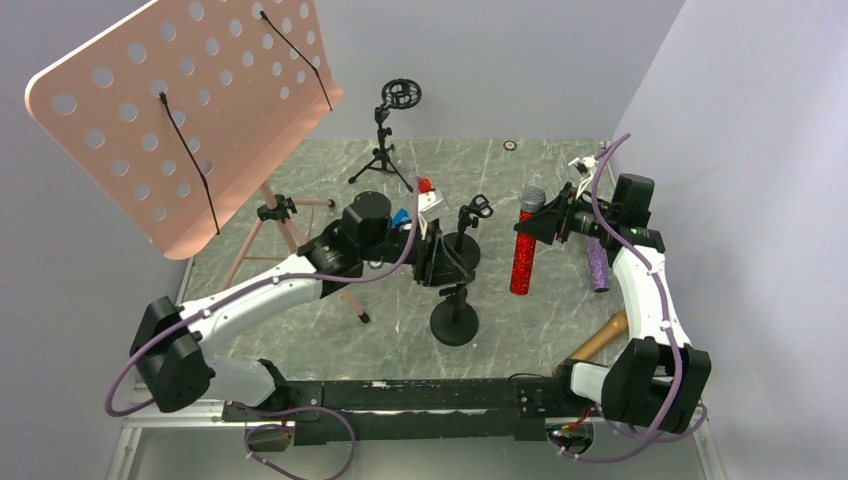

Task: Attach the microphones to the stand

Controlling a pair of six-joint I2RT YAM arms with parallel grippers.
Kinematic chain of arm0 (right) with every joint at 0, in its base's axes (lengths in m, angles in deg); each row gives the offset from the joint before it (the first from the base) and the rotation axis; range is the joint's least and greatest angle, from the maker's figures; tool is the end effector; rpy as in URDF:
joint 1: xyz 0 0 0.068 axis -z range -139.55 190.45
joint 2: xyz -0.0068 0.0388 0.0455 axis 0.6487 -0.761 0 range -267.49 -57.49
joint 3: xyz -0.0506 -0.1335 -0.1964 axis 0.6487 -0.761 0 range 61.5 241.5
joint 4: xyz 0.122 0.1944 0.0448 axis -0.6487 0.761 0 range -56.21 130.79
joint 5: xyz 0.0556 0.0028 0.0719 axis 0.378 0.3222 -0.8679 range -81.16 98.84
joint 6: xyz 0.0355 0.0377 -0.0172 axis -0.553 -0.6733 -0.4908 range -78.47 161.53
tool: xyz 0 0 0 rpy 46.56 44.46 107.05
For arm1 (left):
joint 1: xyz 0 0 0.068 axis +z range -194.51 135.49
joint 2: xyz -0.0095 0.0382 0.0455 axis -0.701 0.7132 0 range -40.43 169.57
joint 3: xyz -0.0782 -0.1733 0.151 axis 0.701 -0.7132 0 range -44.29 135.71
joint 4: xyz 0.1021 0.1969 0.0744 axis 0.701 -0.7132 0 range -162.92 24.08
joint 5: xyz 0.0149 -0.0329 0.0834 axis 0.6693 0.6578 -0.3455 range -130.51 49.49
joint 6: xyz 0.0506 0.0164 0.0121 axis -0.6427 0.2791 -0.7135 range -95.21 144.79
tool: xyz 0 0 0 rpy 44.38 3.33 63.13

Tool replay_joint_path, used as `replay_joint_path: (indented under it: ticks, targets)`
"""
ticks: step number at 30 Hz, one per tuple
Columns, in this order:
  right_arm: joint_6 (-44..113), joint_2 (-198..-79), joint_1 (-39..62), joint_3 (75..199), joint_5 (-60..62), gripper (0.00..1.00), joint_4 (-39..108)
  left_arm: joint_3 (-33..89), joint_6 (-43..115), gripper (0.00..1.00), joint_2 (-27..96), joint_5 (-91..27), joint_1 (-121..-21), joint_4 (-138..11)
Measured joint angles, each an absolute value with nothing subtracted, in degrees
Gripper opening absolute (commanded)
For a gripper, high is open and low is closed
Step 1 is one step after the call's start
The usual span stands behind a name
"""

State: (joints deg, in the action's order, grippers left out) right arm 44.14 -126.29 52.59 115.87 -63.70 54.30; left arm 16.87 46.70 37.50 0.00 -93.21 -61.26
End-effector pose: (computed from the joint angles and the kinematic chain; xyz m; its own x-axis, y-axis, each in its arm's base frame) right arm 0.2310 -0.0140 0.2864 -0.5273 0.0994 -0.8438 -0.7262 0.4629 0.5083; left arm 0.1764 -0.2368 0.3152 -0.4979 0.1370 -0.8563 0.8672 0.0816 -0.4912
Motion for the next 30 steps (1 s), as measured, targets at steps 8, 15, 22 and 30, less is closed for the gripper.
replay_joint_path:
  ticks: [8, 15, 22, 30]
  targets:
    - [44.1, -126.3, 52.6, 115.9, -63.7, 0.10, 54.3, 3.6, 41.6, 0.99, 23.3, -9.1, -93.7, -56.6]
    - [44.1, -126.3, 52.6, 115.9, -63.7, 0.10, 54.3, -18.2, 38.7, 0.99, 12.9, -21.6, -96.1, -36.4]
    - [44.2, -126.3, 52.6, 115.9, -63.7, 0.10, 54.3, -30.4, 22.9, 0.99, 28.9, -35.1, -107.7, -5.5]
    - [44.6, -126.3, 52.6, 115.9, -63.7, 0.10, 54.4, -28.4, 10.7, 0.99, 45.6, -47.0, -111.6, 14.2]
